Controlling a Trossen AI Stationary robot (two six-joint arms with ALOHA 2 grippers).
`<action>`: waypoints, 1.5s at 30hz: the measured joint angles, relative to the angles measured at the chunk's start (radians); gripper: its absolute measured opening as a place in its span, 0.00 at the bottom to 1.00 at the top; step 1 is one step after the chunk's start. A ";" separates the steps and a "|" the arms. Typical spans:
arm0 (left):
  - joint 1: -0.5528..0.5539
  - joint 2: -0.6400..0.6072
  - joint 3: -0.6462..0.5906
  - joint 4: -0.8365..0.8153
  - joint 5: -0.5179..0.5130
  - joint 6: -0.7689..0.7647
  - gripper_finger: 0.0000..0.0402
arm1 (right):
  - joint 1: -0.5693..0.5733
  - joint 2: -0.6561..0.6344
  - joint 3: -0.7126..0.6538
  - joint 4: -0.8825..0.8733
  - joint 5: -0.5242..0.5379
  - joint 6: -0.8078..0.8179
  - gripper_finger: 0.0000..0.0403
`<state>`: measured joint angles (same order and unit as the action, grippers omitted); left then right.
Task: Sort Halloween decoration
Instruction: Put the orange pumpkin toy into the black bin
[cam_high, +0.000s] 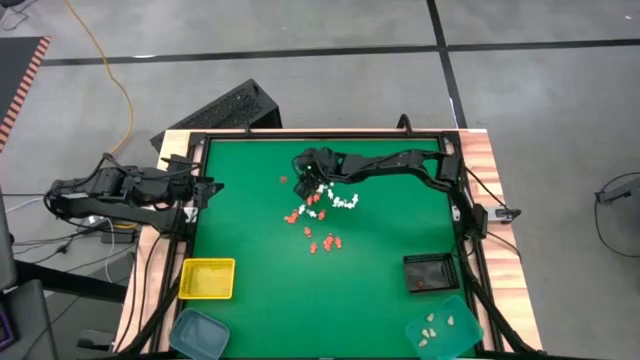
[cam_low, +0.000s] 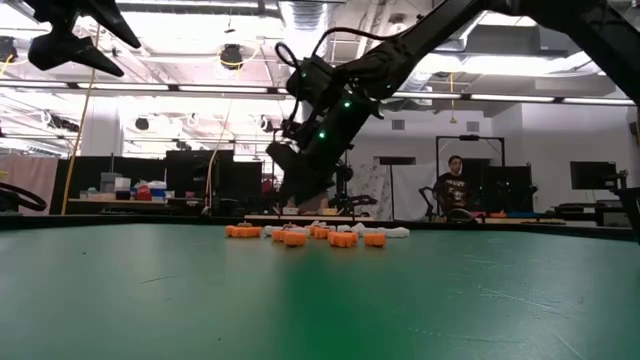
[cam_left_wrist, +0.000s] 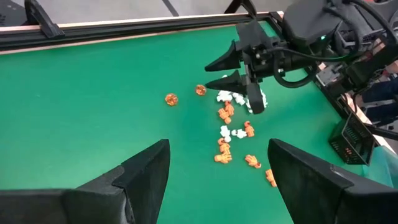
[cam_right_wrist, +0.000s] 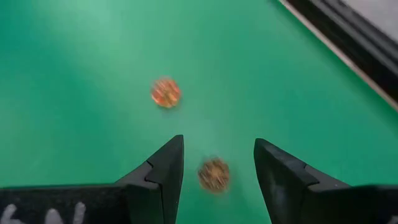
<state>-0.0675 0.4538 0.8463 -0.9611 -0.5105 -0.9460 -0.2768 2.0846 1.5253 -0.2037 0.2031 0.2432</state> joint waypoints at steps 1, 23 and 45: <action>0.000 0.000 0.000 0.001 0.000 0.000 0.65 | 0.000 0.000 0.000 -0.007 0.004 0.020 0.47; 0.000 0.000 0.000 0.001 -0.002 -0.031 0.65 | 0.001 0.112 0.042 -0.061 -0.018 0.221 0.47; 0.000 0.000 0.000 0.000 -0.002 -0.034 0.65 | 0.003 0.075 0.038 -0.160 -0.084 0.283 0.02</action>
<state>-0.0677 0.4538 0.8463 -0.9611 -0.5121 -0.9802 -0.2734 2.1597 1.5633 -0.3636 0.1187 0.5261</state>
